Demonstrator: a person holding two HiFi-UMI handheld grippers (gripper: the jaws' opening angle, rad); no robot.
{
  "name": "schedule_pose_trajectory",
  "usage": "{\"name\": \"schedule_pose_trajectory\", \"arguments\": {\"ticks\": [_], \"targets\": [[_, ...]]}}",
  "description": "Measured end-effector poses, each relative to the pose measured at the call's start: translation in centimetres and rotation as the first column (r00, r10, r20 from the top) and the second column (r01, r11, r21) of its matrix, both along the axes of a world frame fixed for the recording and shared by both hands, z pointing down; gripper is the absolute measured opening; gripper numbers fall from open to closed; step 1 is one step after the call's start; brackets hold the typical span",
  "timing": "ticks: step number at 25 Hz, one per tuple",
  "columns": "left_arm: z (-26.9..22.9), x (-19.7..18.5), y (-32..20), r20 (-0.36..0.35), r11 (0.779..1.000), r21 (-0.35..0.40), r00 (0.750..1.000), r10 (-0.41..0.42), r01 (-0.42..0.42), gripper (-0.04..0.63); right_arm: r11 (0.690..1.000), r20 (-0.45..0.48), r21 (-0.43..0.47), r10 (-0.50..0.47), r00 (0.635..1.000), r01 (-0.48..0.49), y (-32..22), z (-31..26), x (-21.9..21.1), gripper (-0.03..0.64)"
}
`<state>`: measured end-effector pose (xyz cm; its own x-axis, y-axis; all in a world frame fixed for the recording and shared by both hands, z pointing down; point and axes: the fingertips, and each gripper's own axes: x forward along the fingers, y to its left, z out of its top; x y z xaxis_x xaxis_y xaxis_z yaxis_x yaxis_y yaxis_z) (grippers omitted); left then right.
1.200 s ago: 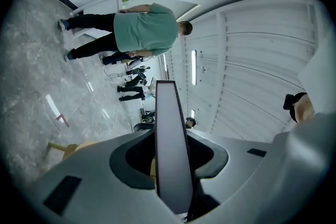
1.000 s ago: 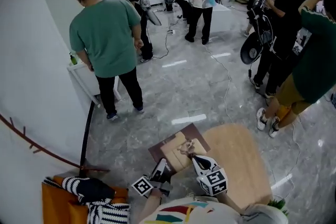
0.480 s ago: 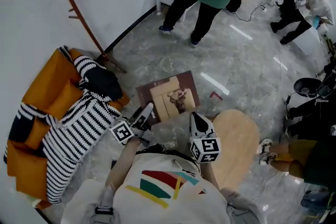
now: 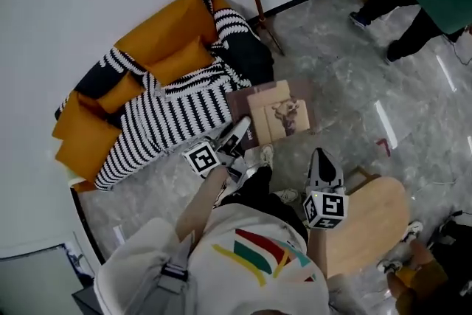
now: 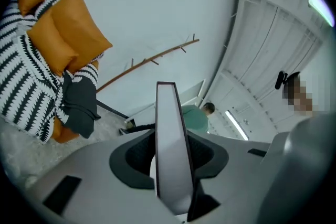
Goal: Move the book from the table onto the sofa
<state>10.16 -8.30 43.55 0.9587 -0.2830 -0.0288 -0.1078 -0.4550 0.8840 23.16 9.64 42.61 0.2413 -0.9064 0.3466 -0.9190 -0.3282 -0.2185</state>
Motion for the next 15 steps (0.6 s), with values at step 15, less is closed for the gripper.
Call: {"name": "schedule_pose_trajectory", "arguments": {"ticks": [15], "targets": [[-2.5, -7.9, -18.2, -0.174, 0.95, -0.004, 0.935, -0.309, 0.313, 0.153, 0.979, -0.042, -0.053, -0.199, 0.979, 0.197, -21.1, -2.2, -1.3, 0.012]]}}
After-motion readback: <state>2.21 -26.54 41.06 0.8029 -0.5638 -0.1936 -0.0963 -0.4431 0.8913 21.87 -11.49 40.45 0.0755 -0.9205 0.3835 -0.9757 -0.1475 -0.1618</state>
